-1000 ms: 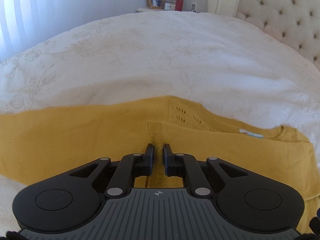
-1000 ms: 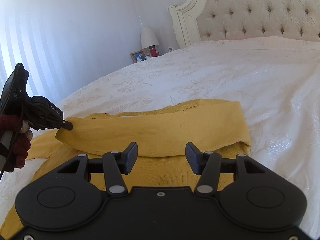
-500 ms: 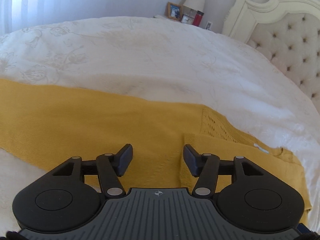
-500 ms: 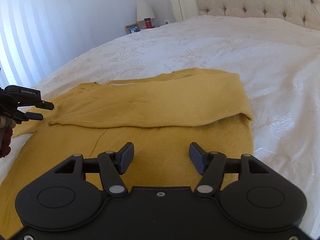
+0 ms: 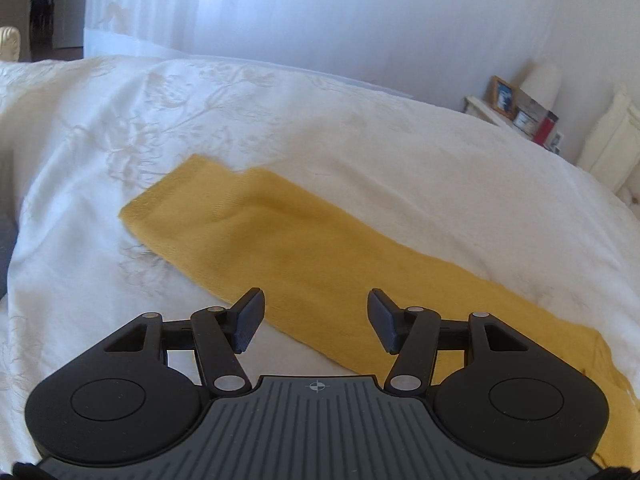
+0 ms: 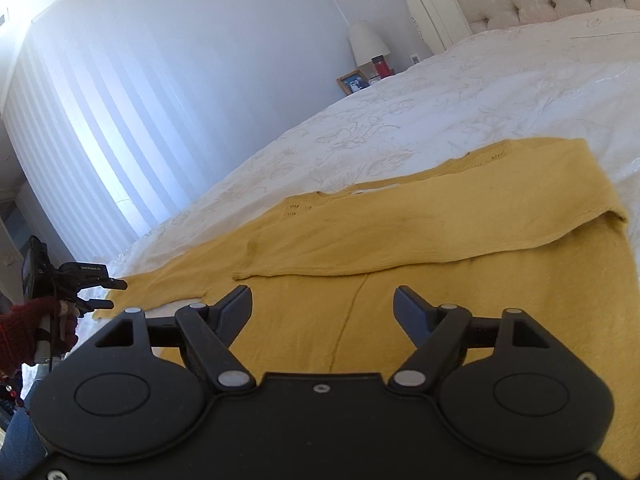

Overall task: Fold small clothes
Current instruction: 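Open the left tool and move it to the other sleeve cuff, then grasp the cuff with the left tool and fold it across the body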

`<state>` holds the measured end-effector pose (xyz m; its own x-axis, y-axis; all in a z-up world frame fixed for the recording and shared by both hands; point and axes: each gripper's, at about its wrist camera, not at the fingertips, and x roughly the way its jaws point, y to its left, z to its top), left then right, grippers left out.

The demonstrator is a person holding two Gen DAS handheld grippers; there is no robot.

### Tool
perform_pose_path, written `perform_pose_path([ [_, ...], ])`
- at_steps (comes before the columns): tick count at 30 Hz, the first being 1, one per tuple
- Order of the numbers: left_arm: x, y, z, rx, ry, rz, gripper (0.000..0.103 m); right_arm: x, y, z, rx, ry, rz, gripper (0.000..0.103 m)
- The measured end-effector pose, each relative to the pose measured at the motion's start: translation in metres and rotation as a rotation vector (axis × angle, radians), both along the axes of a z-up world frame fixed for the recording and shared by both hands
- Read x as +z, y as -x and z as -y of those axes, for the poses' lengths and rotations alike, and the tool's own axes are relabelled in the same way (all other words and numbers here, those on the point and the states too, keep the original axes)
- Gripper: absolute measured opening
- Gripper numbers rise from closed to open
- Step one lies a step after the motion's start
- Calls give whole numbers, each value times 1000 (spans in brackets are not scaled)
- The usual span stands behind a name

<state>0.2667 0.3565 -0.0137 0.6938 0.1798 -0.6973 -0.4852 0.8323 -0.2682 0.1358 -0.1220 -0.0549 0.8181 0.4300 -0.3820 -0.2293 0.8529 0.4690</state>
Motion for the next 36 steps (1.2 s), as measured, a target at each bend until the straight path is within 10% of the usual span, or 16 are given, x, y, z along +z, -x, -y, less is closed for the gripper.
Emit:
perform_pose_path([
  [20, -37, 12, -89, 283, 245, 206, 54, -12, -6, -20, 44, 0, -10, 83],
  [22, -37, 16, -90, 297, 272, 247, 36, -13, -7, -19, 37, -5, -17, 83],
  [23, -35, 18, -89, 301, 278, 263, 5, -14, -8, -18, 35, -9, -23, 83],
  [25, -27, 20, -82, 303, 251, 277, 3, -14, -8, -17, 35, -17, -30, 83],
  [36, 95, -14, 51, -117, 44, 396, 3, -1, -4, 0, -30, -44, -4, 83],
])
